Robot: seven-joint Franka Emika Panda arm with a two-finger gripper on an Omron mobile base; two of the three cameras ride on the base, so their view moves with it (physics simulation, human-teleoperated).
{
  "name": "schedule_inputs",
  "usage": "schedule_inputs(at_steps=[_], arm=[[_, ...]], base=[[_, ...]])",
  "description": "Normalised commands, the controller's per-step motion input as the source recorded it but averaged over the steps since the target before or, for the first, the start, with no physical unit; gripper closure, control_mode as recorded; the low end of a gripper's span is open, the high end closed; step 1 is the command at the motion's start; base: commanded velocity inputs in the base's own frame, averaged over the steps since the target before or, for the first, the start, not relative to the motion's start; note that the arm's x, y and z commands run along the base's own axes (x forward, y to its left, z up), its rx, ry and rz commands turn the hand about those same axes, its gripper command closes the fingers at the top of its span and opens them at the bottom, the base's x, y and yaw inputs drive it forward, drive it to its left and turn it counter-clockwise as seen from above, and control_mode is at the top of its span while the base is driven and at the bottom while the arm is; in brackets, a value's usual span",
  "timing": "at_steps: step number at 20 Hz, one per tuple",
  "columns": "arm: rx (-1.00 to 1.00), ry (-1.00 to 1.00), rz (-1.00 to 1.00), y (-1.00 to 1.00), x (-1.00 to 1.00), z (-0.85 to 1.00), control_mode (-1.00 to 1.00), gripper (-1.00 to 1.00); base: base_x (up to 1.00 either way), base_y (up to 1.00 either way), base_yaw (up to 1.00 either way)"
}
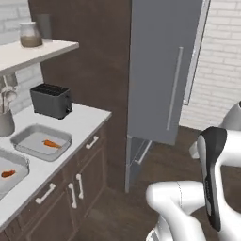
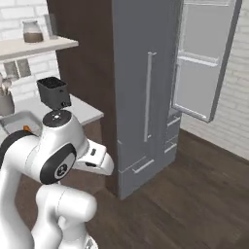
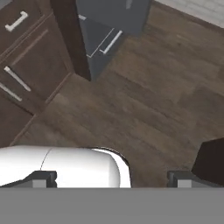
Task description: Place one carrot and one chicken drumstick in each tupperware on the nearby counter, to pack two identical lunches.
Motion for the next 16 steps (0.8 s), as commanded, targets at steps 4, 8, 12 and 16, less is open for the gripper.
schedule_inputs(at_steps=[4,8,12,16], arm=[[0.00,0.00,0.00,0.00,0.00,0.00,1.00,-1.00],[0.00,0.00,0.00,0.00,0.00,0.00,1.00,-1.00],[0.00,0.00,0.00,0.00,0.00,0.00,1.00,-1.00],[0.00,0.00,0.00,0.00,0.00,0.00,1.00,-1.00]], base=[[0.42,-0.37,-0.73],[0.99,-0.46,-0.39],[1.00,0.00,-0.03],[1.00,-0.75,0.01]])
